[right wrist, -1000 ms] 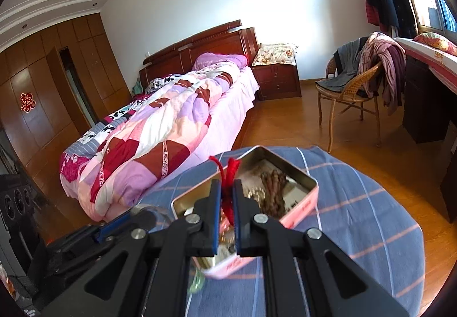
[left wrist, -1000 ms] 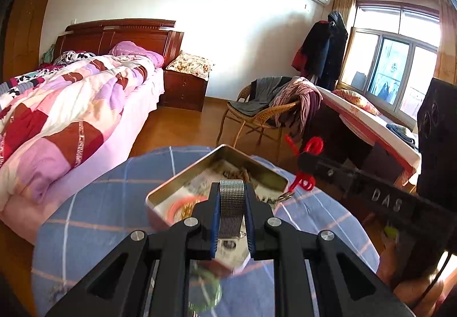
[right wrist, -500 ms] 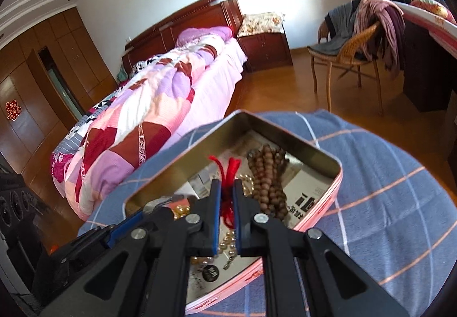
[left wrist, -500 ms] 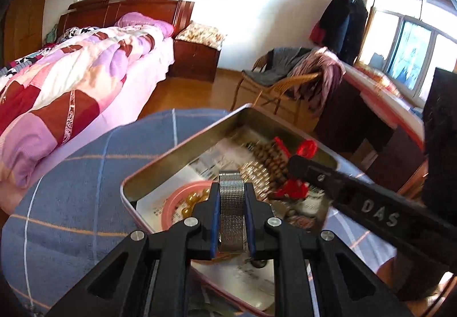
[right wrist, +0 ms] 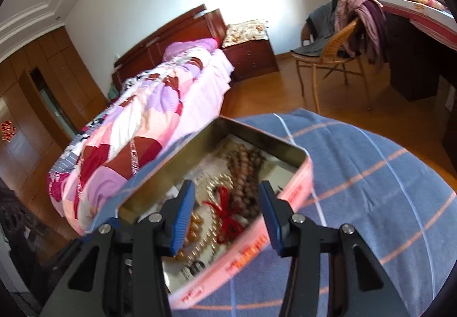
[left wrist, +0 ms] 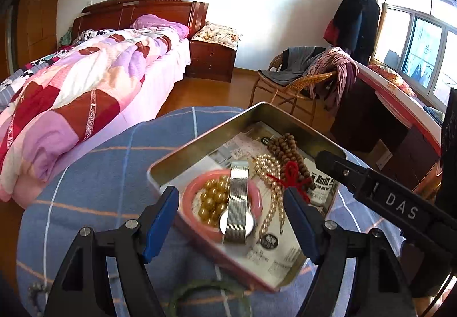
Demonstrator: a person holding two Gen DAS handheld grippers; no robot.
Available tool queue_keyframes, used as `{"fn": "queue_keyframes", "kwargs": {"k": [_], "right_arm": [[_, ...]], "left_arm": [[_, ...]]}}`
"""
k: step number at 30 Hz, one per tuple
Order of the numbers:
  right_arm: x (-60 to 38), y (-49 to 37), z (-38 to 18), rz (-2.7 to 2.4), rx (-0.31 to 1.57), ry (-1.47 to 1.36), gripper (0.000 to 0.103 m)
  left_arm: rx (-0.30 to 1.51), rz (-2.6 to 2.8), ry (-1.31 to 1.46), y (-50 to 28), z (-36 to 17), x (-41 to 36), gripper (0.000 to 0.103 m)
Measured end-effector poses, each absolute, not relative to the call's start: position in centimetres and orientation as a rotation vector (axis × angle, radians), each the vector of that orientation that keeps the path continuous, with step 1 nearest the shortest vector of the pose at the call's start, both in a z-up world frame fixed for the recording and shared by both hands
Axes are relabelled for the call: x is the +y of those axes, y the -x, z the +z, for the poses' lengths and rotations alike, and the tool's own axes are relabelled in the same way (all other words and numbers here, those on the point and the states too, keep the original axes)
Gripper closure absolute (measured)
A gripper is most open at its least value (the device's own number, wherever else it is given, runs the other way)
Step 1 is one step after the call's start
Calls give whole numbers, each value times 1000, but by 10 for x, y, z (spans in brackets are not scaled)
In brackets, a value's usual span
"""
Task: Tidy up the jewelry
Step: 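Carry the watch and red string into the pink tin and open both tools, then withdraw both tools from the tin back over the table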
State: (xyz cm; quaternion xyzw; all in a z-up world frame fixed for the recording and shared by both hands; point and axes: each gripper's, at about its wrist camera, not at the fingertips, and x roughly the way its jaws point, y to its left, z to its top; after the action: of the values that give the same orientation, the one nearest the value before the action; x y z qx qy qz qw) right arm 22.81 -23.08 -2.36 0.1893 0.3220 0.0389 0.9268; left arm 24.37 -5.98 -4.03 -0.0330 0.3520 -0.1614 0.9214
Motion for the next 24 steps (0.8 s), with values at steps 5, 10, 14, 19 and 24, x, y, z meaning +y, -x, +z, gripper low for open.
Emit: {"fn": "queue_keyframes", "kwargs": {"k": [5,10,14,19,24], "right_arm": [[-220,-211,-20,56,678,-326,51],[-210,-195,-21,54,697,-302,51],[-202,-183,-22,58,716,-287,51],[-187,-169,-22,57,739,-233,51],[-175,-154,-21,62,745,-187,51]], "left_arm": [[727,-304,29,-223,-42,-54,28],[732,-289,42,-205,-43,-41,28],[737,-269,53,-192,-44,-32,28],[737,-253,64,-174,-44,-21,28],[732,-236,69,-160,-44,-12,28]]}}
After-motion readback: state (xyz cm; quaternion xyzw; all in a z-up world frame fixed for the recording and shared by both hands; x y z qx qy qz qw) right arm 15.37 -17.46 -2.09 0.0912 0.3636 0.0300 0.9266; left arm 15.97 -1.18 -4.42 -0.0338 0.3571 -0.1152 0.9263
